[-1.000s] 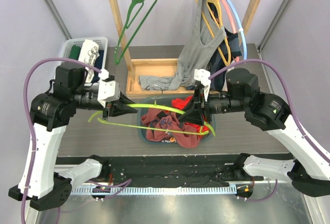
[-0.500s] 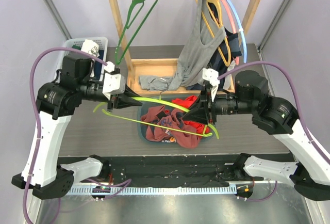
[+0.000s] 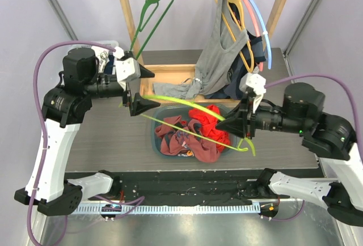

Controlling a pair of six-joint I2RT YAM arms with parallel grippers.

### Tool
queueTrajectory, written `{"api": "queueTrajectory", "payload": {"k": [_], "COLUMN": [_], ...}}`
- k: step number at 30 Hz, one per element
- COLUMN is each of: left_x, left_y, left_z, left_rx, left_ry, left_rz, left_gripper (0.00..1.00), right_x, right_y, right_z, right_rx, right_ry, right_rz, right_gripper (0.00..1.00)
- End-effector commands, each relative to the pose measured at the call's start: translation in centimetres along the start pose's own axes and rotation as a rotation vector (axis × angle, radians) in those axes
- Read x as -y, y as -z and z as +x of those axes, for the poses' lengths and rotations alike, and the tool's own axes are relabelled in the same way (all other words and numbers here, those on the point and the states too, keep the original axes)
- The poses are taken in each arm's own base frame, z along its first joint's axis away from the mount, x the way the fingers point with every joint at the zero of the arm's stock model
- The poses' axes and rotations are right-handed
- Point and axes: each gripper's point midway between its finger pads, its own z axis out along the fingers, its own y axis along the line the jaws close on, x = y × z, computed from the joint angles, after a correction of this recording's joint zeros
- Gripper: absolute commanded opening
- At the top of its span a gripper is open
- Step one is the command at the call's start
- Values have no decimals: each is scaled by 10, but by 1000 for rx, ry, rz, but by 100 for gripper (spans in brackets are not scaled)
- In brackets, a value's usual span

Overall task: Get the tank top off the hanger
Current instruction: Place the tank top in the bin, then place the hanger at the clothesline.

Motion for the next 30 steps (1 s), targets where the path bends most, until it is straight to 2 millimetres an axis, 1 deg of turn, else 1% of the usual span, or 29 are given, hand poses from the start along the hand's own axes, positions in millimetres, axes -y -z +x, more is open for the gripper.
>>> {"api": "queueTrajectory", "payload": {"k": [1,2,3,4,5,6,8,9,10,11,12,13,14,16,17,19,20,22,23,24,25,26,27,28,29,30], "left_x": [-28,-33,-42,-49,-56,-69,-76,-79,-82,-82,-83,-84,-85,-87,-87,-88,-90,-87,-87,-84,-82,-80,-76,-76,-74,-71], "left_y": [14,18,25,30,33,42,49,51,54,55,56,59,59,59,59,58,57,56,55,56,56,57,59,61,61,63], "left_z": [-28,-30,-31,-31,-36,-35,-41,-43,-44,-44,-43,-42,-38,-28,-23,-9,-3,4,5,6,5,4,4,3,2,0], "left_rx": [48,50,41,38,56,50,76,85,96,112,118,121,117,99,82,34,14,-21,-26,-26,-21,-16,-10,-1,1,9], "left_ry": [-26,-26,-28,-19,-2,19,63,80,92,136,154,174,190,226,233,265,279,306,312,312,303,297,289,279,274,269], "left_rz": [-190,-236,-311,-362,-415,-509,-567,-590,-620,-632,-645,-667,-677,-699,-707,-719,-723,-715,-712,-705,-697,-699,-697,-701,-698,-696], "left_gripper": [100,100,100,100,100,100,100,100,100,100,100,100,100,100,100,100,100,100,100,100,100,100,100,100,99,100], "right_x": [18,20,38,45,49,65,73,82,92,97,103,114,119,129,136,143,153,161,163,171,173,173,183,182,187,193], "right_y": [40,51,51,55,61,60,61,61,54,51,48,39,35,24,12,2,-8,-18,-19,-32,-36,-34,-45,-44,-47,-55], "right_z": [-41,-46,-47,-47,-49,-50,-58,-60,-62,-69,-72,-73,-81,-87,-93,-99,-104,-109,-120,-118,-122,-132,-129,-138,-140,-138], "right_rx": [126,130,116,107,102,86,100,102,93,117,124,114,136,145,152,155,153,149,179,156,163,195,169,197,198,187], "right_ry": [49,47,26,19,13,-5,-12,-15,-28,-26,-29,-37,-37,-42,-40,-35,-26,-19,-17,-12,-9,-9,-1,-1,0,1], "right_rz": [204,245,347,391,428,511,561,609,644,670,692,734,752,782,788,804,834,855,868,875,879,888,909,916,930,946], "right_gripper": [1,1,1,1,1,1,1,1,1,1,1,1,1,1,1,1,1,1,1,1,1,1,1,1,1,1]}}
